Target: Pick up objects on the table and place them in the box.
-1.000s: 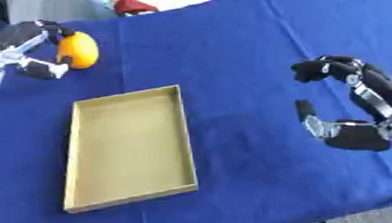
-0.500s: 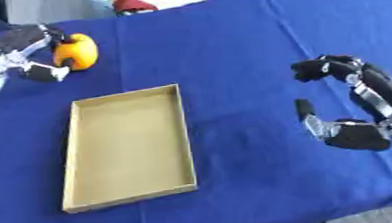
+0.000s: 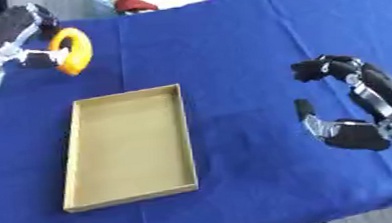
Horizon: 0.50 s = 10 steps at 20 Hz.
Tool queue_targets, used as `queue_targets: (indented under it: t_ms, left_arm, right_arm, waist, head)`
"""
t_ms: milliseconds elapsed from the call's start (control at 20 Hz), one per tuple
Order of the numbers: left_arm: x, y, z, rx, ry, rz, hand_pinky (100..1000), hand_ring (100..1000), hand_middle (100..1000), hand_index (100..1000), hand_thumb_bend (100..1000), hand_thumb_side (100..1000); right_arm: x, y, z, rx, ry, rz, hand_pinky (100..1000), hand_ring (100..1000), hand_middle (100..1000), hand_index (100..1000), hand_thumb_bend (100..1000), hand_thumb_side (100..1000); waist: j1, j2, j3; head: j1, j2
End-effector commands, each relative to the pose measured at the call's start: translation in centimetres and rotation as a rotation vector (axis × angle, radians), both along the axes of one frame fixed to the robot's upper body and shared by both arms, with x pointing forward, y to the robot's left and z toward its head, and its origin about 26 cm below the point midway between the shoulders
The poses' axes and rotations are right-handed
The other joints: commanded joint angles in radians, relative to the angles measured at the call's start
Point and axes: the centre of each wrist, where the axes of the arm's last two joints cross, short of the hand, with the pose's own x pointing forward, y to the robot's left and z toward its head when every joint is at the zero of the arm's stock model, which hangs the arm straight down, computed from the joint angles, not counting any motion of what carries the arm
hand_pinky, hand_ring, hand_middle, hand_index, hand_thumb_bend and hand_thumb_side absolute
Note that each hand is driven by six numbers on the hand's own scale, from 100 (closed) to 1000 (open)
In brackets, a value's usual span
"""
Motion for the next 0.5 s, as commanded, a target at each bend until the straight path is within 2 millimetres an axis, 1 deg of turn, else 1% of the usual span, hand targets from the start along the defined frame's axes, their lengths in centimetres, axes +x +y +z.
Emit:
queue_targets:
  t_ms: [50, 300, 500]
  left_arm:
    - [-0.5, 1.3, 2.8, -0.01, -0.13, -0.02, 378, 355, 298, 421, 100, 209]
    - [-1.0, 1.5, 4.2, -0.016, -0.164, -0.071, 376, 349, 289, 411, 100, 220]
    - [-1.8, 0.7, 5.8, 0.006, -0.18, -0.154, 379, 346, 286, 408, 100, 187]
  right_arm:
    - [0.0, -0.5, 0.6, -0.006, -0.019, -0.01, 710, 706, 685, 868, 100, 460]
    - [0.0, -0.6, 0.6, -0.008, -0.019, -0.014, 711, 707, 686, 869, 100, 453]
    - [-0.1, -0.7, 0.6, -0.013, -0.017, -0.017, 711, 707, 687, 869, 100, 448]
  waist:
    - [-0.005, -0.027, 0.003]
    - [-0.007, -0.035, 0.01]
    - [-0.009, -0.043, 0.019]
  head:
    - [-0.003, -0.009]
    - [-0.007, -0.01]
    - [-0.012, -0.011]
